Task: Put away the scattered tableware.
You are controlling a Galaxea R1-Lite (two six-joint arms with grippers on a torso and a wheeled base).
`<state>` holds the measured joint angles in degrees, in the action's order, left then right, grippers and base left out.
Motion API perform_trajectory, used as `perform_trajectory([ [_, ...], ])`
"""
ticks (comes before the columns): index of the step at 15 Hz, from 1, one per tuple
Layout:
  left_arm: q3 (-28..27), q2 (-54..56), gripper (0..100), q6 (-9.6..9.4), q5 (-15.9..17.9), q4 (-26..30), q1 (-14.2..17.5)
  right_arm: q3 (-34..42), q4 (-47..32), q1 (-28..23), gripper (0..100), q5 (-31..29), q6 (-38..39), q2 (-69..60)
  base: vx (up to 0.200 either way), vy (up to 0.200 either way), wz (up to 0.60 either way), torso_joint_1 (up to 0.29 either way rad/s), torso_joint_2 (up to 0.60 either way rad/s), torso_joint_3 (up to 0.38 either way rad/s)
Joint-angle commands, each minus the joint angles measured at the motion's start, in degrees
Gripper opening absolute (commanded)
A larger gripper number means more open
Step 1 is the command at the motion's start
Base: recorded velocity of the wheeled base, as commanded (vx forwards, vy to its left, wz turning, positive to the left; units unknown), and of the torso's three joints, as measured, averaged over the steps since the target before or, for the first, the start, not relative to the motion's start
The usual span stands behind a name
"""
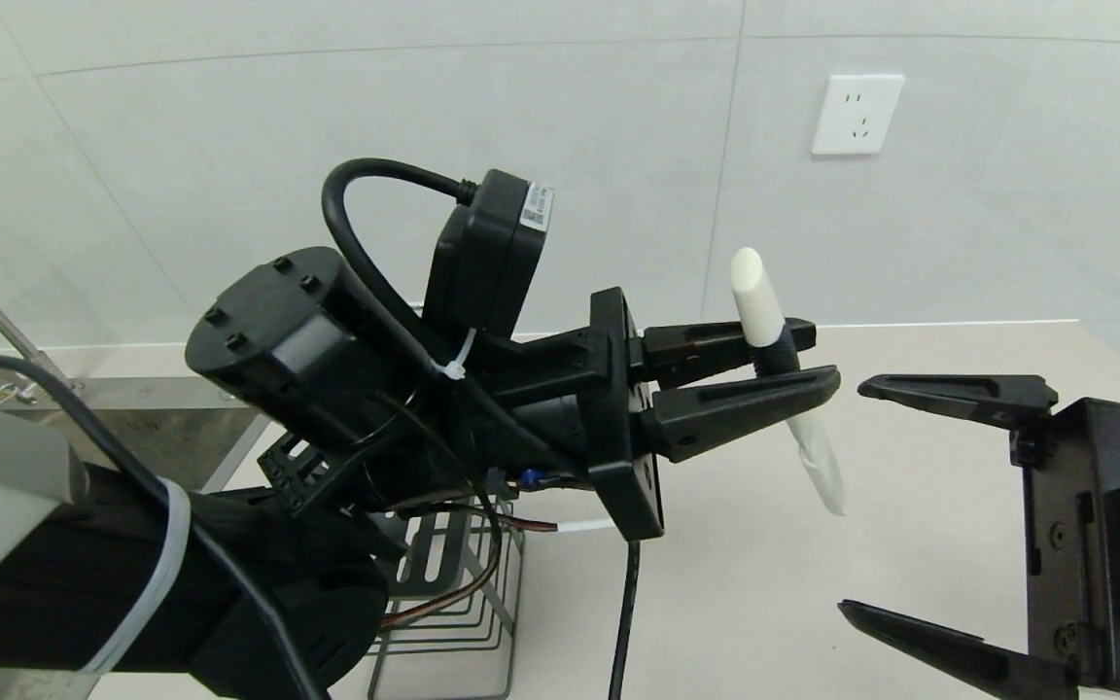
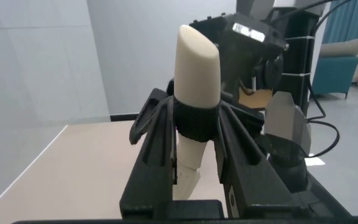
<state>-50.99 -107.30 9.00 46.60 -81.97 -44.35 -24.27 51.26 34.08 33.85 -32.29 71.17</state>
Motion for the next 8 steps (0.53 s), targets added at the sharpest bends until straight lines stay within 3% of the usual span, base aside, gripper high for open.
perform_trajectory([
  [1,0.19,1.31,0,-0.03,-0.46,0.49,0.05,1.51,-0.2,-0.6,100,-0.02,0.04,-4.11,0.0,0.0,0.0,0.0,0.0,0.0],
  [4,1.34,6.49,0,-0.21,-1.17,5.94,1.37,8.1,-0.64,-3.85,100,-0.02,0.04,-11.84,0.0,0.0,0.0,0.0,0.0,0.0],
  [6,5.03,12.29,0,-0.73,-1.25,13.15,2.25,10.74,-1.34,-7.98,100,-0.02,0.12,-18.17,0.0,0.0,0.0,0.0,0.0,0.0],
  [8,6.61,15.1,0,-2.32,-1.6,17.37,3.22,10.82,-1.87,-10.79,100,-0.02,0.12,-20.98,0.0,0.0,0.0,0.0,0.0,0.0],
])
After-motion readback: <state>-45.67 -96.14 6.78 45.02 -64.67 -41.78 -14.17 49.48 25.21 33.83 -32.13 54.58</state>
